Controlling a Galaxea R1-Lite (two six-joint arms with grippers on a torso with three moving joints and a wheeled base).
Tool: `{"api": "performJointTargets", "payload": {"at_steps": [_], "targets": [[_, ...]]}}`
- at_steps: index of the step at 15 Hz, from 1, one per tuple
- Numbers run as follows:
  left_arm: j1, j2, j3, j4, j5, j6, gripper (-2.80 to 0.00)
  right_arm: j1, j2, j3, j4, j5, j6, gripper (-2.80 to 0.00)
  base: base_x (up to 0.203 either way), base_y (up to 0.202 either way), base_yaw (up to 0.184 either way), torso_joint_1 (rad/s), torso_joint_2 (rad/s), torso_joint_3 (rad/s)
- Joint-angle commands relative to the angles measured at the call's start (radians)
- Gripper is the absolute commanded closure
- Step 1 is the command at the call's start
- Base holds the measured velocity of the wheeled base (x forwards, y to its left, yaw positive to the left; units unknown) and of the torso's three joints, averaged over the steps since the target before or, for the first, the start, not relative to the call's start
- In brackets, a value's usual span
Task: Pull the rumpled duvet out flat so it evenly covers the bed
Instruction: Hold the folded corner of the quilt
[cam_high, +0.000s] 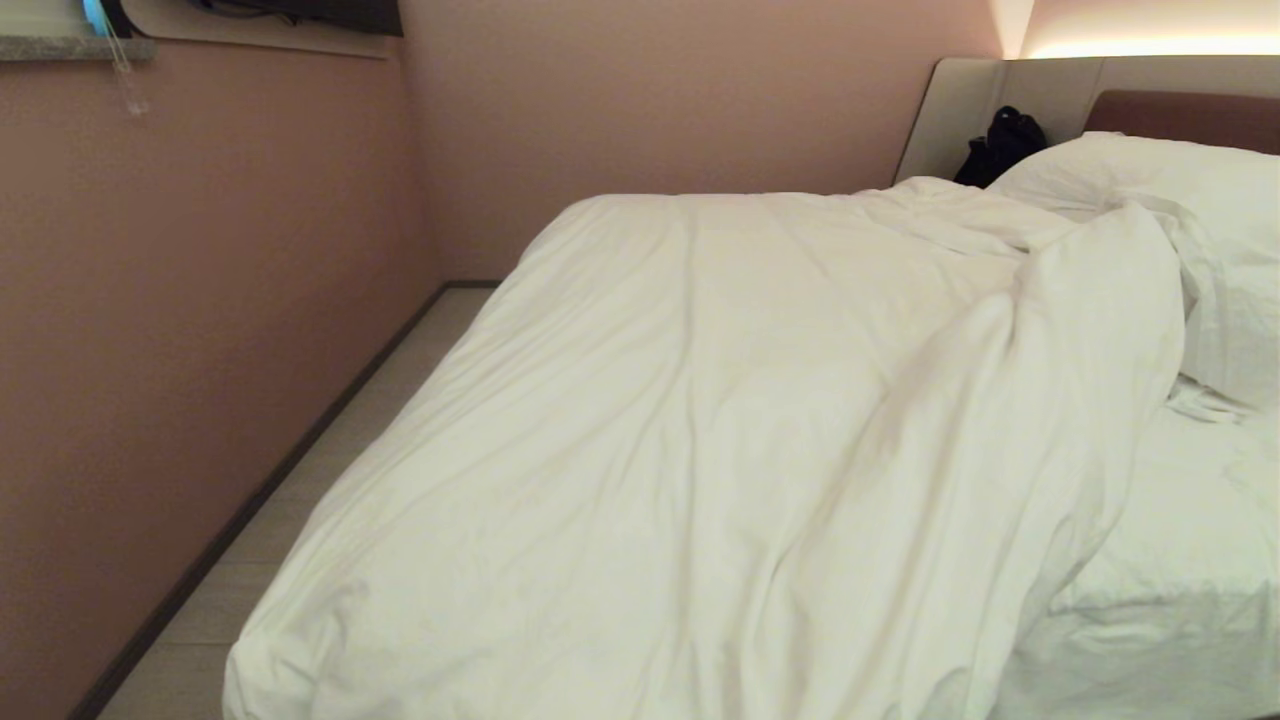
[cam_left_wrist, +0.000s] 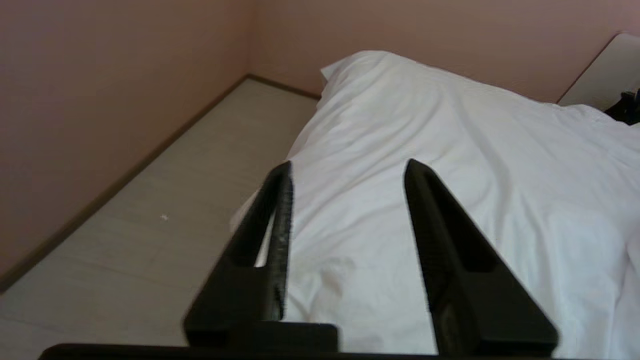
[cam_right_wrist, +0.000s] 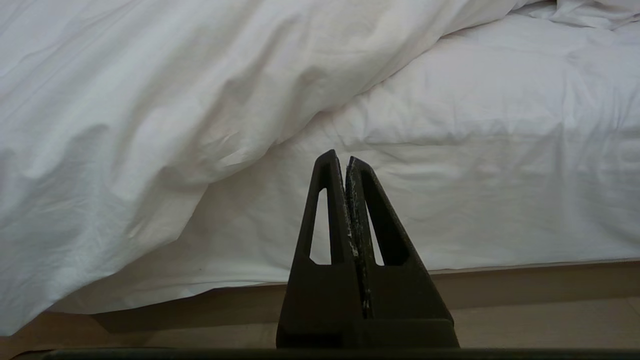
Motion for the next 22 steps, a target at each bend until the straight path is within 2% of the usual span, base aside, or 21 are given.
{"api": "performJointTargets", "payload": {"at_steps": [1,3,4,6,7,9,11,16,19,22], "targets": [[-0.015,0.003,-0.008,0.023,0.004,0.049,0.0,0.0,0.0,0.0,0.0,0.0,0.0,0.0,0.0,0.0,0.0,0.0,0.0,0.0],[-0.065,0.01,0.0,0.089,0.016,0.125,0.0,0.0,0.0,0.0,0.0,0.0,0.0,0.0,0.0,0.0,0.0,0.0,0.0,0.0],[-0.081,0.004,0.006,0.128,0.053,0.153,0.0,0.0,0.0,0.0,0.0,0.0,0.0,0.0,0.0,0.0,0.0,0.0,0.0,0.0],[-0.089,0.002,0.035,0.141,0.131,0.164,0.0,0.0,0.0,0.0,0.0,0.0,0.0,0.0,0.0,0.0,0.0,0.0,0.0,0.0],[-0.092,0.002,0.038,0.141,0.137,0.165,0.0,0.0,0.0,0.0,0.0,0.0,0.0,0.0,0.0,0.0,0.0,0.0,0.0,0.0],[-0.107,0.004,0.046,0.142,0.132,0.195,0.0,0.0,0.0,0.0,0.0,0.0,0.0,0.0,0.0,0.0,0.0,0.0,0.0,0.0],[-0.154,0.0,0.053,0.141,0.133,0.218,0.0,0.0,0.0,0.0,0.0,0.0,0.0,0.0,0.0,0.0,0.0,0.0,0.0,0.0],[-0.206,-0.147,0.121,0.141,0.126,0.249,0.0,0.0,0.0,0.0,0.0,0.0,0.0,0.0,0.0,0.0,0.0,0.0,0.0,0.0],[-0.215,-0.223,0.155,0.141,0.081,0.3,0.0,0.0,0.0,0.0,0.0,0.0,0.0,0.0,0.0,0.0,0.0,0.0,0.0,0.0],[-0.215,-0.288,0.189,0.138,0.029,0.308,0.0,0.0,0.0,0.0,0.0,0.0,0.0,0.0,0.0,0.0,0.0,0.0,0.0,0.0]]}}
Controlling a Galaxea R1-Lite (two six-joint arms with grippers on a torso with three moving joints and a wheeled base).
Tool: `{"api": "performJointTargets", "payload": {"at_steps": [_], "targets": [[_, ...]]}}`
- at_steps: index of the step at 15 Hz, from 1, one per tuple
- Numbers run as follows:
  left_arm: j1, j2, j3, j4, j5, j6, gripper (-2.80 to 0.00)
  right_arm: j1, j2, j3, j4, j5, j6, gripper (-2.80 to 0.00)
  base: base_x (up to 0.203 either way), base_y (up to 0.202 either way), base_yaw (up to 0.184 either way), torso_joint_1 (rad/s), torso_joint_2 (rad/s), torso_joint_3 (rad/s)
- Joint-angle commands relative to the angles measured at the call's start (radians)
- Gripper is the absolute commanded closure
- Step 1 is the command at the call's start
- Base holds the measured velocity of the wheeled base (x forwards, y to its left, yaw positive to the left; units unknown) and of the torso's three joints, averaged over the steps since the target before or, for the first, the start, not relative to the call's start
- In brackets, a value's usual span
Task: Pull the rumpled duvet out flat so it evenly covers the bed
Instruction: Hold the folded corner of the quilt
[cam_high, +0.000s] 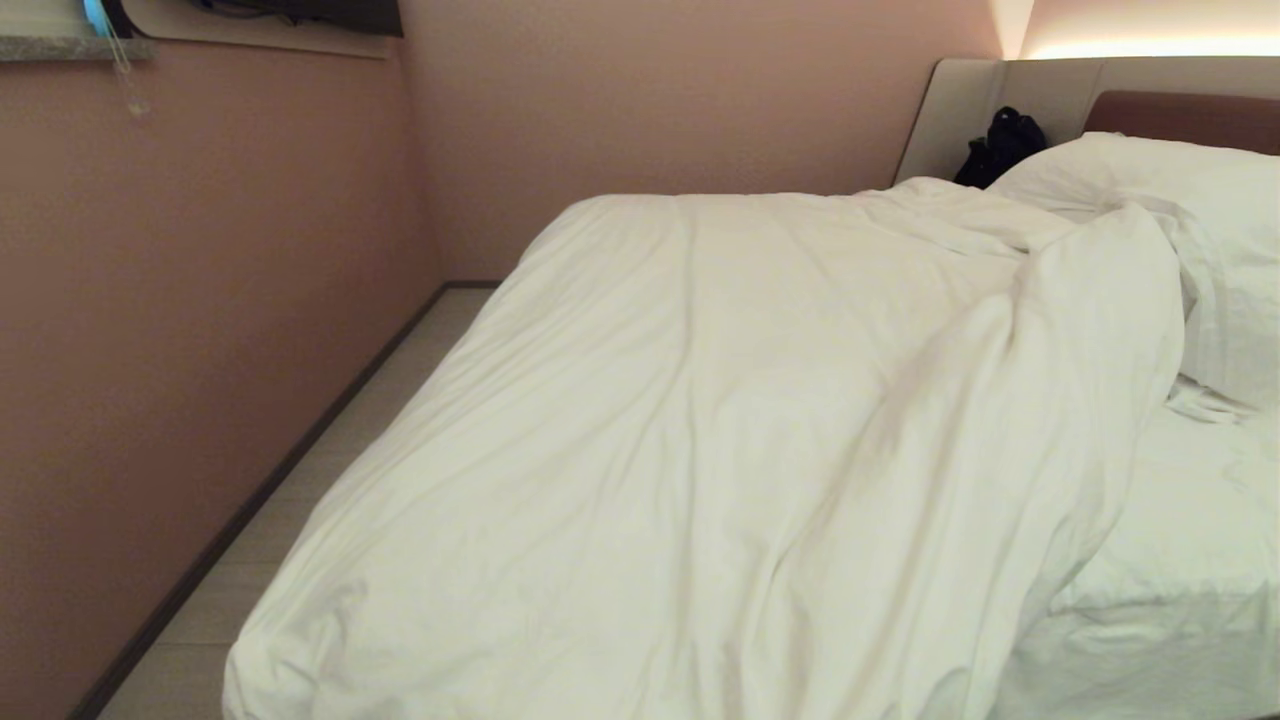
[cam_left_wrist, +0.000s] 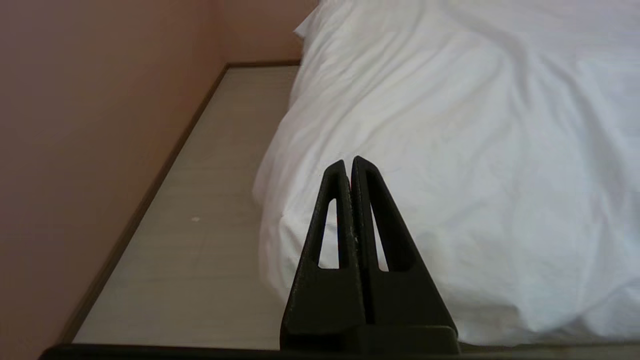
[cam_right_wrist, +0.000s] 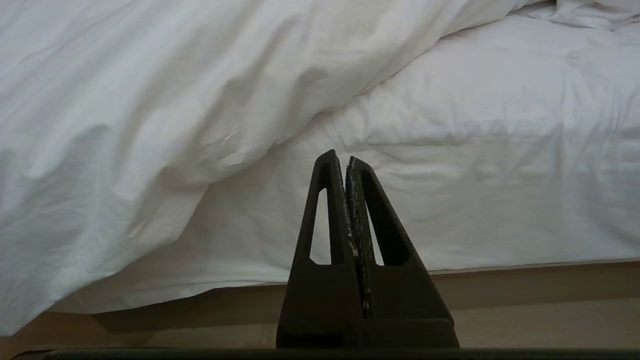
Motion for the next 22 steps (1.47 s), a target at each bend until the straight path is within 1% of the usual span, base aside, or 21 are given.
{"api": "performJointTargets", "payload": {"at_steps": [1,6,12,14,17,18,22], "targets": [[0.0,-0.047,0.016,-0.001,-0.006,-0.004,0.0,0.0,0.0,0.0,-0.001,0.0,0.0,0.0,0.0,0.0,0.0,0.0,0.0,0.0],[0.0,-0.047,0.1,-0.001,0.002,-0.005,0.0,0.0,0.0,0.0,-0.001,0.0,0.0,0.0,0.0,0.0,0.0,0.0,0.0,0.0],[0.0,-0.047,0.127,-0.003,0.005,-0.005,0.0,0.0,0.0,0.0,-0.001,0.0,0.0,0.0,0.0,0.0,0.0,0.0,0.0,0.0],[0.0,-0.047,0.165,-0.045,0.004,-0.006,0.0,0.0,0.0,0.0,-0.001,0.0,0.0,0.0,0.0,0.0,0.0,0.0,0.0,0.0],[0.0,-0.047,0.258,-0.2,0.017,0.0,0.0,0.0,0.0,0.0,-0.001,0.0,0.0,0.0,0.0,0.0,0.0,0.0,0.0,0.0],[0.0,-0.047,0.272,-0.217,0.021,0.002,0.0,0.0,0.0,0.0,-0.001,0.0,0.0,0.0,0.0,0.0,0.0,0.0,0.0,0.0],[0.0,-0.047,0.292,-0.221,0.021,0.002,0.0,0.0,0.0,0.0,-0.001,0.0,0.0,0.0,0.0,0.0,0.0,0.0,0.0,0.0]]}}
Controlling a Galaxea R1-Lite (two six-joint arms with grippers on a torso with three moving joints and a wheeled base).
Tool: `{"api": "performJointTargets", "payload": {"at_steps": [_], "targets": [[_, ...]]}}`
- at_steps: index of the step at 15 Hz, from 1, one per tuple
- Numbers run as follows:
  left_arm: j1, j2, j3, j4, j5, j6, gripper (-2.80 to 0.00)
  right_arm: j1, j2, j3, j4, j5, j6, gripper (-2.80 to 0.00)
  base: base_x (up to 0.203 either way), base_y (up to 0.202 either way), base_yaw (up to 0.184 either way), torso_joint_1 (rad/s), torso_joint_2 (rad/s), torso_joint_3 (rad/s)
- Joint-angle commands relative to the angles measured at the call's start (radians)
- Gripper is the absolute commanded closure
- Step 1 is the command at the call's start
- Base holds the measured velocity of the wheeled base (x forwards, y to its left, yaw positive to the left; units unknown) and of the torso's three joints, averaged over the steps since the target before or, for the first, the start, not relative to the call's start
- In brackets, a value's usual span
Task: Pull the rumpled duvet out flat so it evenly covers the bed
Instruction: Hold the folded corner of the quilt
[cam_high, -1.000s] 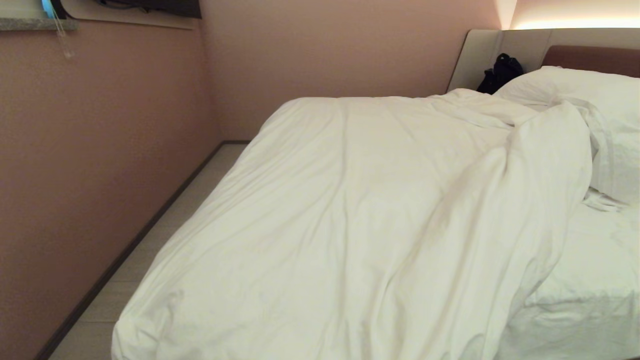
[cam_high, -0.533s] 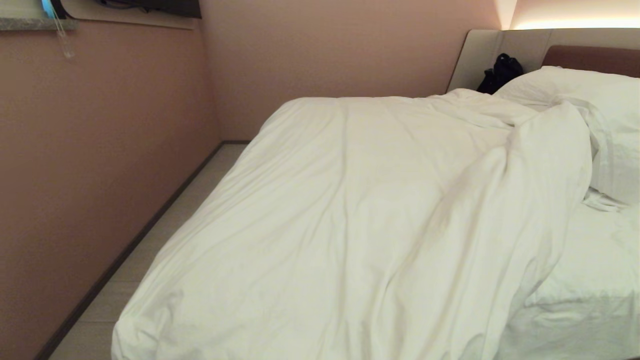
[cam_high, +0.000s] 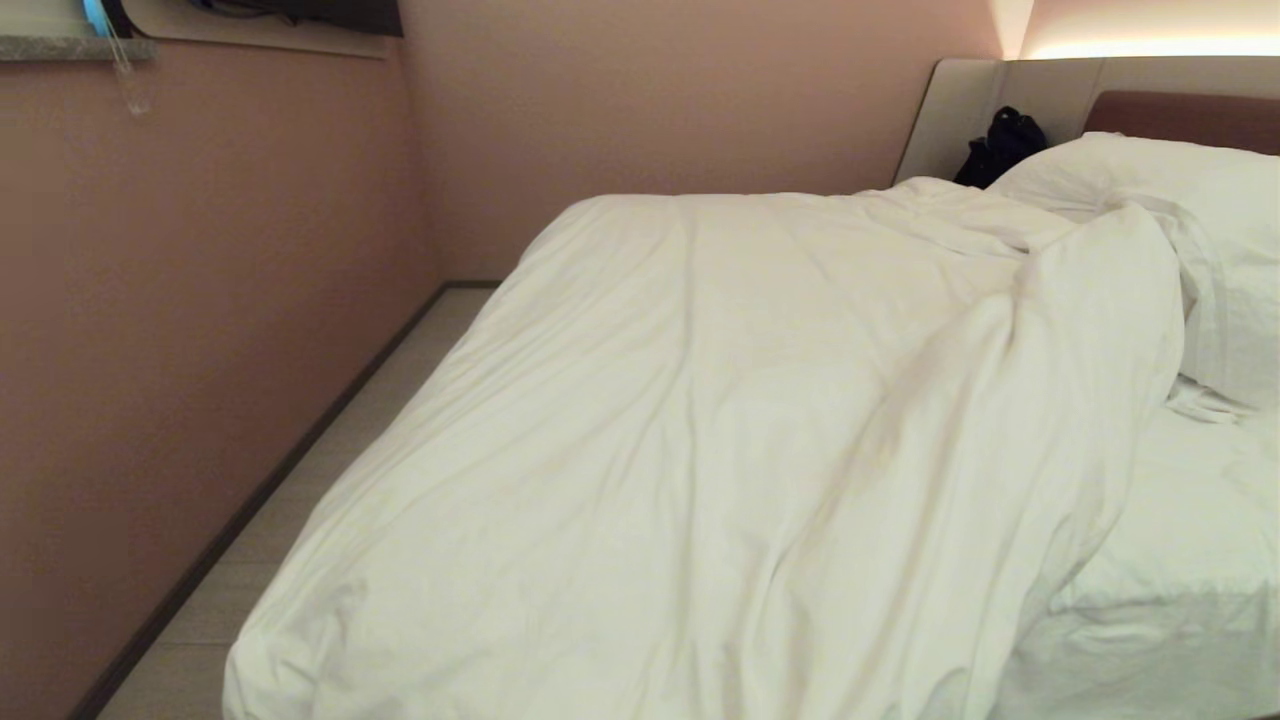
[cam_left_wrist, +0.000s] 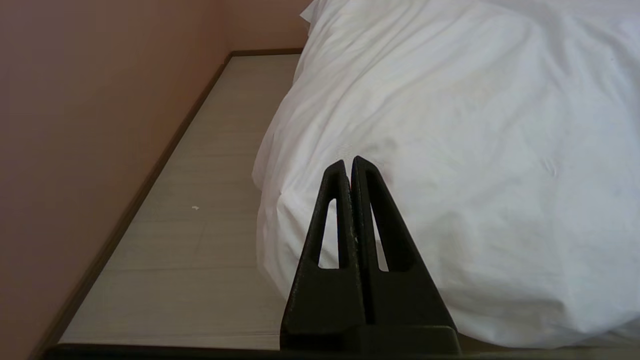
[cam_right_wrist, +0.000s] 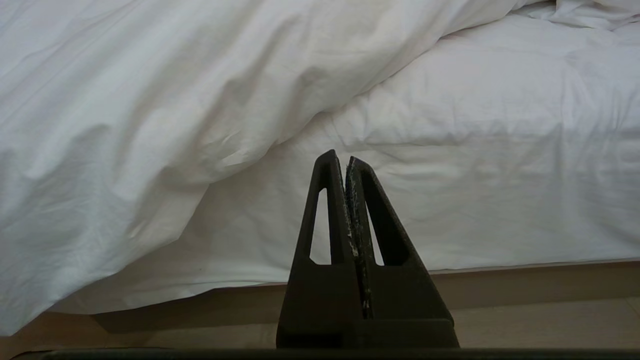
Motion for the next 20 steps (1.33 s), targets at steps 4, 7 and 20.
{"api": "performJointTargets", "payload": {"at_steps": [4,7,20], "targets": [[0.0,-0.001,0.035,-0.002,0.001,0.0,0.0,0.0,0.0,0.0,0.0,0.0,0.0,0.0,0.0,0.0,0.0,0.0,0.0,0.0],[0.0,-0.001,0.067,-0.002,-0.002,-0.001,0.0,0.0,0.0,0.0,0.0,0.0,0.0,0.0,0.0,0.0,0.0,0.0,0.0,0.0],[0.0,-0.001,0.116,-0.002,0.001,0.002,0.0,0.0,0.0,0.0,0.0,0.0,0.0,0.0,0.0,0.0,0.0,0.0,0.0,0.0]]}}
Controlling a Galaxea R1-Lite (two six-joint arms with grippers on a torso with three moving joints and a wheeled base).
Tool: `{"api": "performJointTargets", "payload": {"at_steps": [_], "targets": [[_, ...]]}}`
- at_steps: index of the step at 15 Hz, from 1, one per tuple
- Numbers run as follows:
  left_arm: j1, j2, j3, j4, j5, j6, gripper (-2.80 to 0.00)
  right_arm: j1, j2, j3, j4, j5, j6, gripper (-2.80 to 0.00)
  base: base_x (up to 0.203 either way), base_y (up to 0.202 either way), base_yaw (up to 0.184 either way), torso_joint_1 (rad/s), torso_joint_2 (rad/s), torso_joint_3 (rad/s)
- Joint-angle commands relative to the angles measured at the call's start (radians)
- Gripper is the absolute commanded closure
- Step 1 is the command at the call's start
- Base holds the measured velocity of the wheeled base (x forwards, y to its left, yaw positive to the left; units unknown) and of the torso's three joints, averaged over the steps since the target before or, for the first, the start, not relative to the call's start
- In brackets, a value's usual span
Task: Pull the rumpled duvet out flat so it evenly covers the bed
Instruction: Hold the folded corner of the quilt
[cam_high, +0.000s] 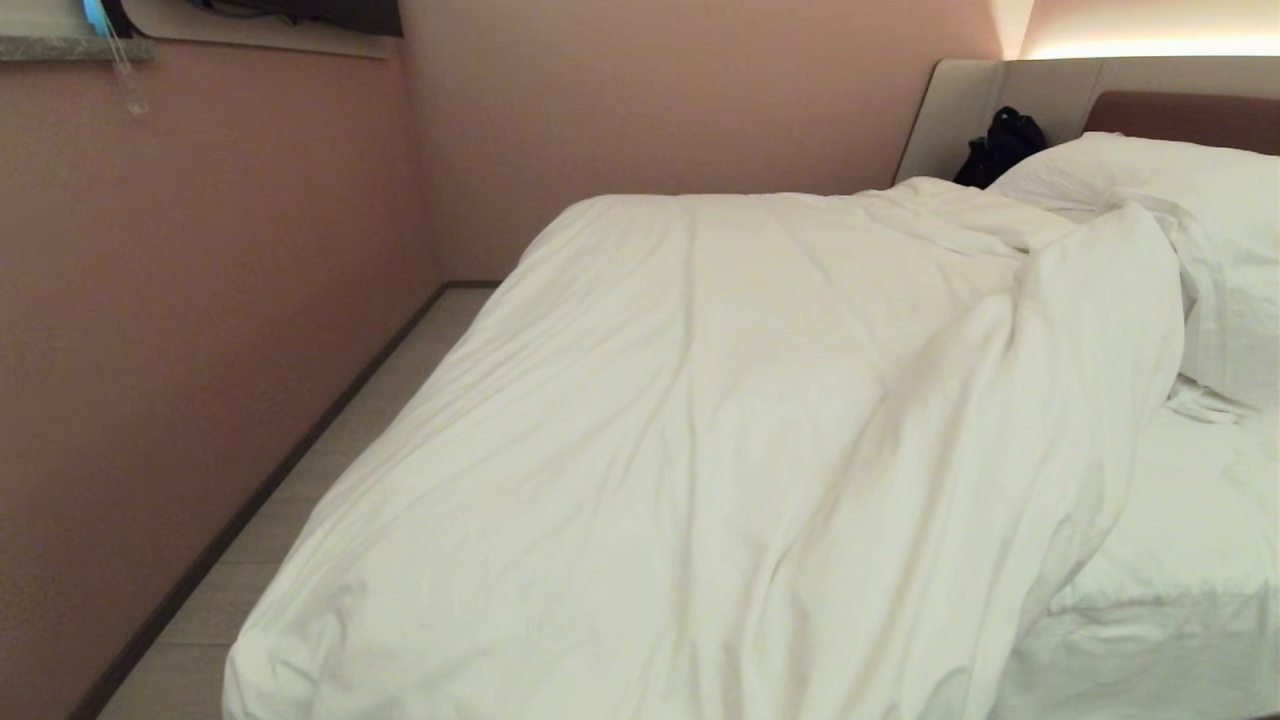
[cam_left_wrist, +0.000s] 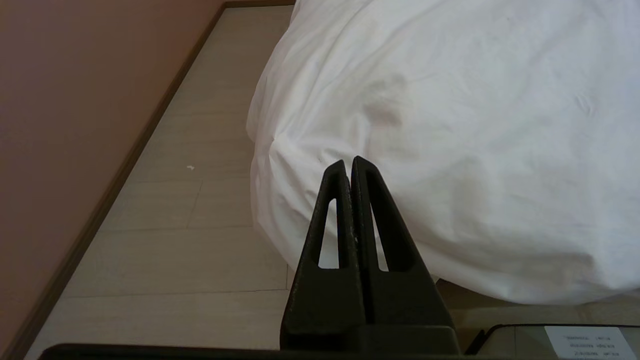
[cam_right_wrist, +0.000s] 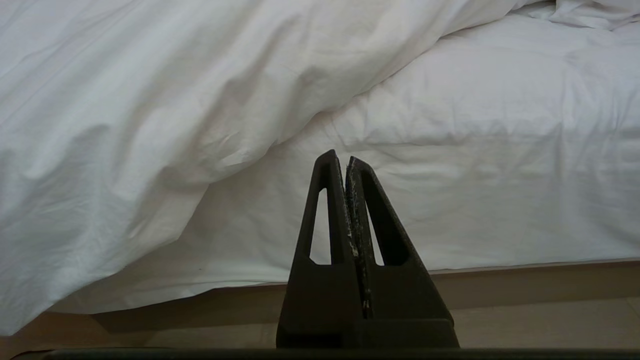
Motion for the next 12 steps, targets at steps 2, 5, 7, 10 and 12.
{"api": "performJointTargets", "payload": {"at_steps": [2,5,7,10,12], "targets": [[0.0,-0.001,0.001,0.001,0.001,0.001,0.0,0.0,0.0,0.0,0.0,0.0,0.0,0.0,0.0,0.0,0.0,0.0,0.0,0.0],[0.0,-0.001,0.001,0.0,0.001,0.001,0.0,0.0,0.0,0.0,0.0,0.0,0.0,0.0,0.0,0.0,0.0,0.0,0.0,0.0],[0.0,0.0,0.001,0.001,0.001,0.002,0.0,0.0,0.0,0.0,0.0,0.0,0.0,0.0,0.0,0.0,0.0,0.0,0.0,0.0],[0.0,0.001,0.001,0.001,0.001,0.002,0.0,0.0,0.0,0.0,0.0,0.0,0.0,0.0,0.0,0.0,0.0,0.0,0.0,0.0],[0.0,0.001,0.001,0.001,0.001,0.004,0.0,0.0,0.0,0.0,0.0,0.0,0.0,0.0,0.0,0.0,0.0,0.0,0.0,0.0]]}}
